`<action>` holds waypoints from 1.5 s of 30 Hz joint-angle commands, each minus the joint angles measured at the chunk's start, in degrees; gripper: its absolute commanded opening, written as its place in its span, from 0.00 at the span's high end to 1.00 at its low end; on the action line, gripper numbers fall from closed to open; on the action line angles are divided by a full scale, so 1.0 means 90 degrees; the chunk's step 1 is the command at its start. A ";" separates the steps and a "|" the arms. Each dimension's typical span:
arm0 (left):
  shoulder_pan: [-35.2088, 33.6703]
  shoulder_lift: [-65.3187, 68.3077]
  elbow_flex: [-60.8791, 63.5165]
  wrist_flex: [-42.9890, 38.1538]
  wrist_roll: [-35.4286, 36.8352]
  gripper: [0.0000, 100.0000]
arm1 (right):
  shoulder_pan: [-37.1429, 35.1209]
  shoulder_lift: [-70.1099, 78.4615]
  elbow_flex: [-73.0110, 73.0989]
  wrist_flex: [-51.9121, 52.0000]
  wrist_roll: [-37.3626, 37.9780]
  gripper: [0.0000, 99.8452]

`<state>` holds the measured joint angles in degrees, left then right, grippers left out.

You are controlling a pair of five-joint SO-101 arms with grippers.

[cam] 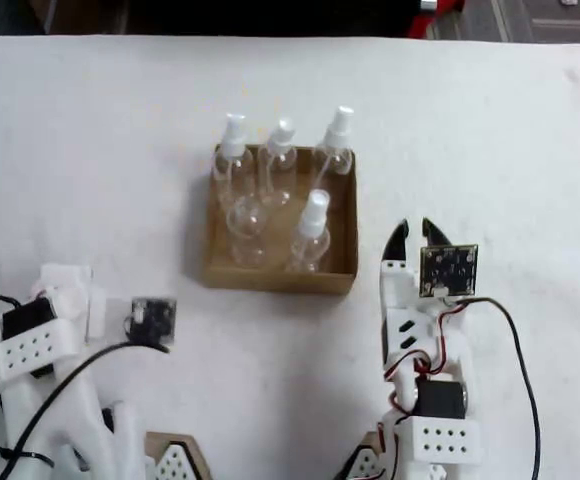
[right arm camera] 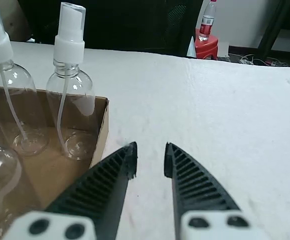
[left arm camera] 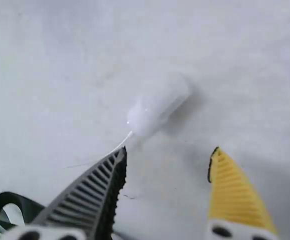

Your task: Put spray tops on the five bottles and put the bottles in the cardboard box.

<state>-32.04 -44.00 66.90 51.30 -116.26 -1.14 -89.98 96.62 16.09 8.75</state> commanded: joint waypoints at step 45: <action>0.0884 0.3521 -0.2237 -0.0068 -0.1299 0.75 | 0.0005 0.0005 0.0059 -0.0122 0.0068 0.92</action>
<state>-25.19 -14.11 43.96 59.47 -127.08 -1.14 -89.98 96.62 16.09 8.75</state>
